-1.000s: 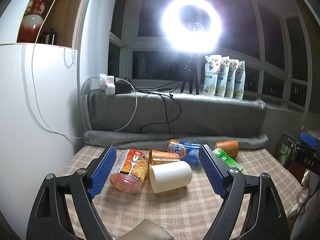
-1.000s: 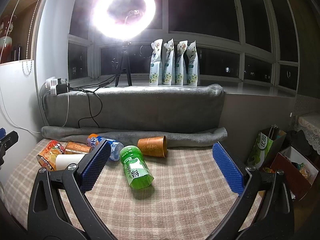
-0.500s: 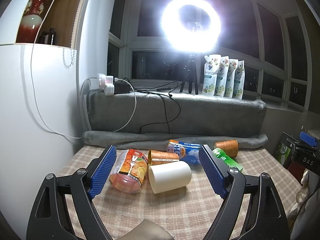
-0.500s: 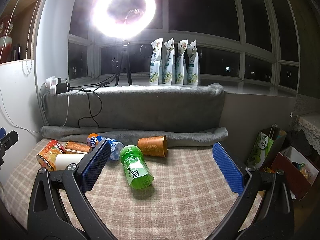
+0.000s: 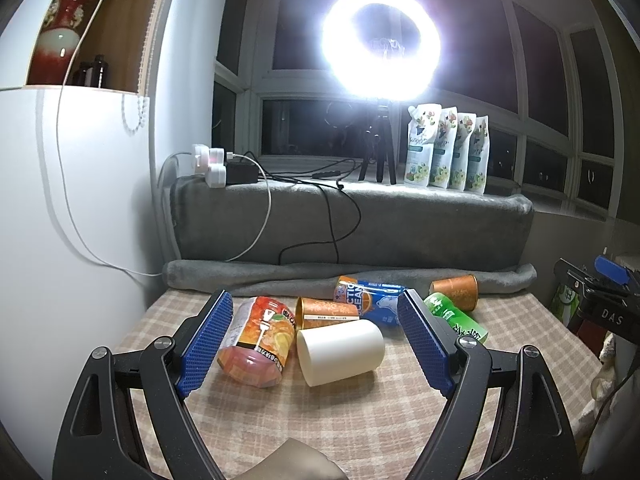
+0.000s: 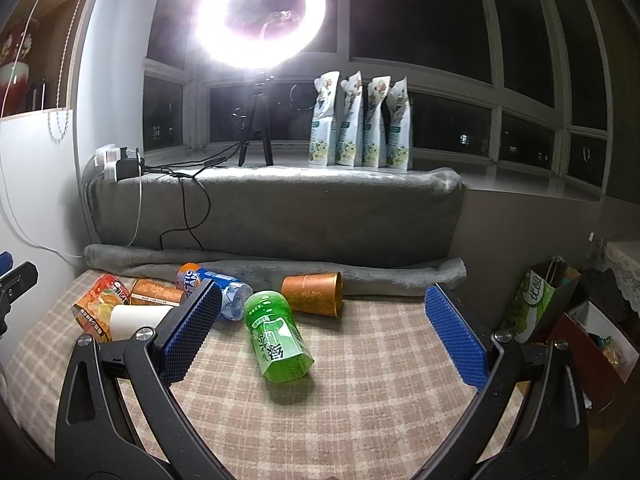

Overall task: Flip cup upright
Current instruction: 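Reach the right gripper to the lying blue Arctic Ocean bottle and grasp it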

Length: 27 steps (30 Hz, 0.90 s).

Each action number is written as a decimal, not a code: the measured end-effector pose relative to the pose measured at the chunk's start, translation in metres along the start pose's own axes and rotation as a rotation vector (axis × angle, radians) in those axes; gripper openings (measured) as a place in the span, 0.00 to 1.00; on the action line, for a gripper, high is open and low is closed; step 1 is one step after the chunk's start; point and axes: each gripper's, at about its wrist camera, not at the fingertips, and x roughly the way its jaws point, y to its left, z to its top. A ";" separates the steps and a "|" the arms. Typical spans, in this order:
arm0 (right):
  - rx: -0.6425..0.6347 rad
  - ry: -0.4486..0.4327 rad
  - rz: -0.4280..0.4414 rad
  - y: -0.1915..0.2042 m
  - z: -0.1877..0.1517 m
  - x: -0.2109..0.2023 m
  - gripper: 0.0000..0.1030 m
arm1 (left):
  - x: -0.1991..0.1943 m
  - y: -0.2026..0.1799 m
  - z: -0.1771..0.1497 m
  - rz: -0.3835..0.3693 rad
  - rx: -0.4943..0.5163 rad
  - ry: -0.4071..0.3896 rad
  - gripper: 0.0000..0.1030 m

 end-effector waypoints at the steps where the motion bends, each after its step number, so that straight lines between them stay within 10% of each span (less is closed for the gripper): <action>1: -0.007 0.001 0.008 0.001 0.001 0.002 1.00 | 0.001 0.000 0.000 0.001 0.001 0.003 0.82; 27: -0.468 0.423 0.443 0.102 0.009 0.199 0.92 | 0.036 0.034 -0.030 0.045 0.013 0.175 0.82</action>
